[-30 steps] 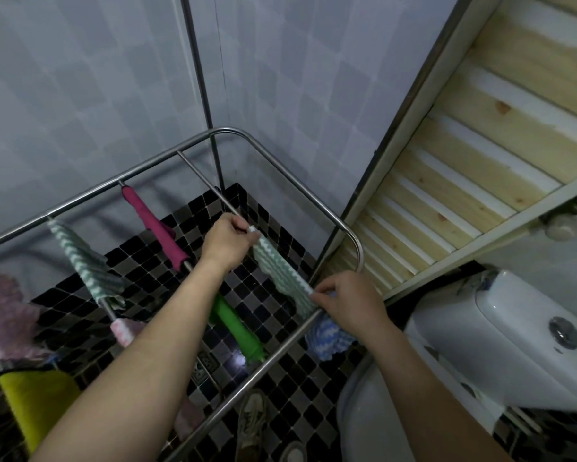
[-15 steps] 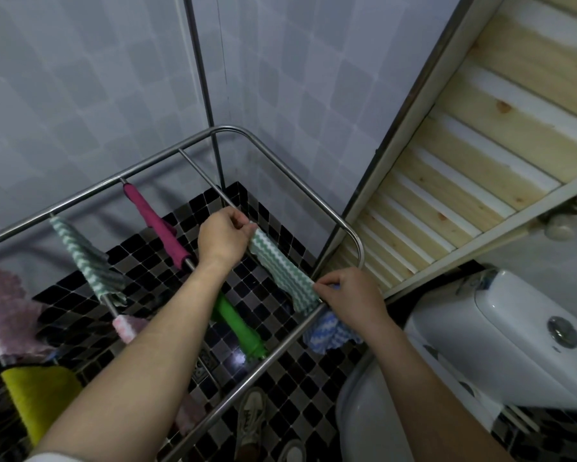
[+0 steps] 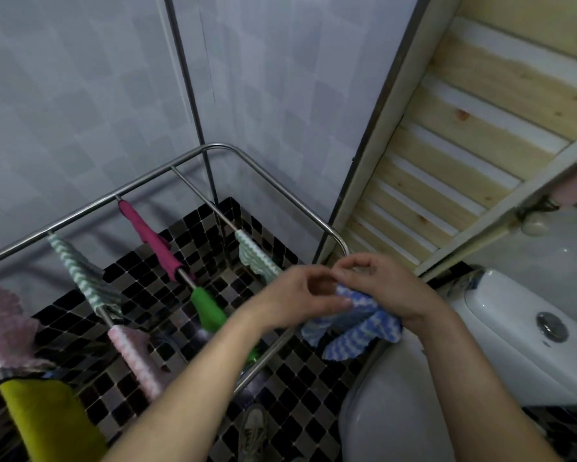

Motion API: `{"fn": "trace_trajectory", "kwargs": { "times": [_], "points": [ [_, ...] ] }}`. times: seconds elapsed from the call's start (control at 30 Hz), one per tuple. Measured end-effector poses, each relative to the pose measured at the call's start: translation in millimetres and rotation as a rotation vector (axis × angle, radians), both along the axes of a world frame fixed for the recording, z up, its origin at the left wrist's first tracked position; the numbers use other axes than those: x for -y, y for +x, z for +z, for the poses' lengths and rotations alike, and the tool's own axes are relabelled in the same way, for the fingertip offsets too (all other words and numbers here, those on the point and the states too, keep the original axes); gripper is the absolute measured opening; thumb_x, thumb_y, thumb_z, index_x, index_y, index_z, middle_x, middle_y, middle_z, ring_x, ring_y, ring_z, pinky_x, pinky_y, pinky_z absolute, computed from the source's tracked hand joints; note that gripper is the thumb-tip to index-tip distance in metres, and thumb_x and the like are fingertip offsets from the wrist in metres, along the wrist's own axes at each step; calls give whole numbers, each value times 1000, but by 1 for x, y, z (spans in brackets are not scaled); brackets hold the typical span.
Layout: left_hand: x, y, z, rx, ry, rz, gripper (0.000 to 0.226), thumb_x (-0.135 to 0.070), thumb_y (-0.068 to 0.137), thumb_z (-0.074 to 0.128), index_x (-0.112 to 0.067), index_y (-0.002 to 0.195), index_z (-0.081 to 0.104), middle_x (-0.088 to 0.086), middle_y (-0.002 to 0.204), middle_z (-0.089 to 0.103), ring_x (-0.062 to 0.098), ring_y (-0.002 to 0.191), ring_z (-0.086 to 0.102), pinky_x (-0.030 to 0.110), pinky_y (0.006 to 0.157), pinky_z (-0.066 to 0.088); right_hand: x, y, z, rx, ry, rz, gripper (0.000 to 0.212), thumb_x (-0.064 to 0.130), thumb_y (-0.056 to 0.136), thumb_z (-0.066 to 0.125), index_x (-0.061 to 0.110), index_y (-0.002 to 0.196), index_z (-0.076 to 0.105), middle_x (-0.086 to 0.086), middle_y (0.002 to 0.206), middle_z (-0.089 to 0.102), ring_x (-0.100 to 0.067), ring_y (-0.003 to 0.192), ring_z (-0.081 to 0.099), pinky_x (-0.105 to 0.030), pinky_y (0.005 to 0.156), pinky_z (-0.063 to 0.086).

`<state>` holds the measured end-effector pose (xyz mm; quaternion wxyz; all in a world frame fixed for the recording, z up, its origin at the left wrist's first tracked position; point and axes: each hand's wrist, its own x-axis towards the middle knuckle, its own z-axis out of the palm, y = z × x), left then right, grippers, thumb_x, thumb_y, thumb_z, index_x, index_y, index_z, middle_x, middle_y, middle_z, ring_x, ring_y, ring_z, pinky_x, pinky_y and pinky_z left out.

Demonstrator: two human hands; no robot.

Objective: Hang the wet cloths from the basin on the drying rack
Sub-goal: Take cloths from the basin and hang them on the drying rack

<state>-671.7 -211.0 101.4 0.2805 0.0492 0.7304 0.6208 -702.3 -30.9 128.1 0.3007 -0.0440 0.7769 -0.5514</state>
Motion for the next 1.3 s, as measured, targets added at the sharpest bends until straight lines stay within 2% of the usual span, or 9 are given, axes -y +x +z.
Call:
{"fn": "trace_trajectory", "kwargs": {
  "times": [0.13, 0.3, 0.43, 0.53, 0.63, 0.77, 0.93, 1.07, 1.3],
  "points": [
    [-8, 17, -5, 43, 226, 39, 26, -24, 72, 80, -8, 88, 67, 6, 84, 67, 18, 78, 62, 34, 77, 52, -15, 7, 26, 61, -184, 13, 35, 20, 71, 80, 12, 101, 67, -25, 86, 67, -27, 75, 65, -32, 71, 54],
    [-4, 30, 16, -3, 348, 129, 20, -23, 75, 76, -18, 68, 58, 0, 68, 60, 13, 62, 56, 22, 58, 45, -29, 13, 48, 0, 91, 324, 61, 14, 70, 86, 29, 121, 57, -5, 102, 73, -18, 94, 71, -33, 88, 55],
    [8, 33, 42, -111, 323, 283, 22, -15, 77, 77, -18, 79, 56, 4, 74, 62, 20, 69, 61, 31, 63, 53, -38, 9, 54, -192, 342, 492, 30, 12, 78, 79, 25, 103, 70, 4, 99, 74, -7, 88, 68, -32, 80, 54],
    [18, 37, 57, -140, 390, 430, 27, -12, 78, 72, -19, 98, 55, 11, 85, 65, 28, 74, 65, 42, 71, 57, -44, 3, 50, -138, 158, 392, 11, 17, 83, 75, 16, 94, 76, 6, 83, 74, -4, 73, 66, -26, 69, 51],
    [32, 42, 60, -177, 491, 567, 36, -6, 80, 66, -21, 112, 55, 24, 94, 61, 33, 79, 64, 48, 74, 56, -36, 5, 40, -22, -232, 141, 17, 18, 72, 80, 16, 89, 80, -1, 92, 76, -10, 84, 70, -25, 78, 55],
    [35, 44, 54, -201, 490, 691, 23, 5, 91, 53, -13, 99, 65, 17, 98, 66, 30, 79, 66, 40, 73, 56, -2, 2, 20, 230, -680, -239, 29, 20, 83, 63, 4, 107, 71, -15, 101, 74, -24, 88, 71, -39, 78, 59],
    [88, 23, 50, -73, 600, 1042, 28, 9, 92, 48, -11, 82, 65, 9, 73, 68, 19, 57, 64, 28, 54, 55, 78, -24, 27, -64, -221, -219, 25, 27, 102, 47, 8, 100, 63, -9, 90, 73, -24, 78, 69, -40, 77, 54],
    [95, 17, 36, 148, 720, 1058, 29, 10, 86, 50, -11, 103, 61, 15, 97, 67, 26, 75, 66, 31, 61, 55, 89, -29, 45, -385, -12, -104, 33, 30, 102, 45, -1, 94, 56, -9, 79, 61, -13, 69, 57, -26, 64, 43],
    [104, 16, 21, 431, 933, 842, 42, -37, 81, 66, -7, 111, 67, 12, 110, 70, 26, 91, 68, 39, 85, 54, 134, -48, 86, -331, -147, 12, 24, 30, 102, 46, 21, 85, 61, 11, 69, 64, -2, 63, 60, -22, 61, 47]
  ]
}}
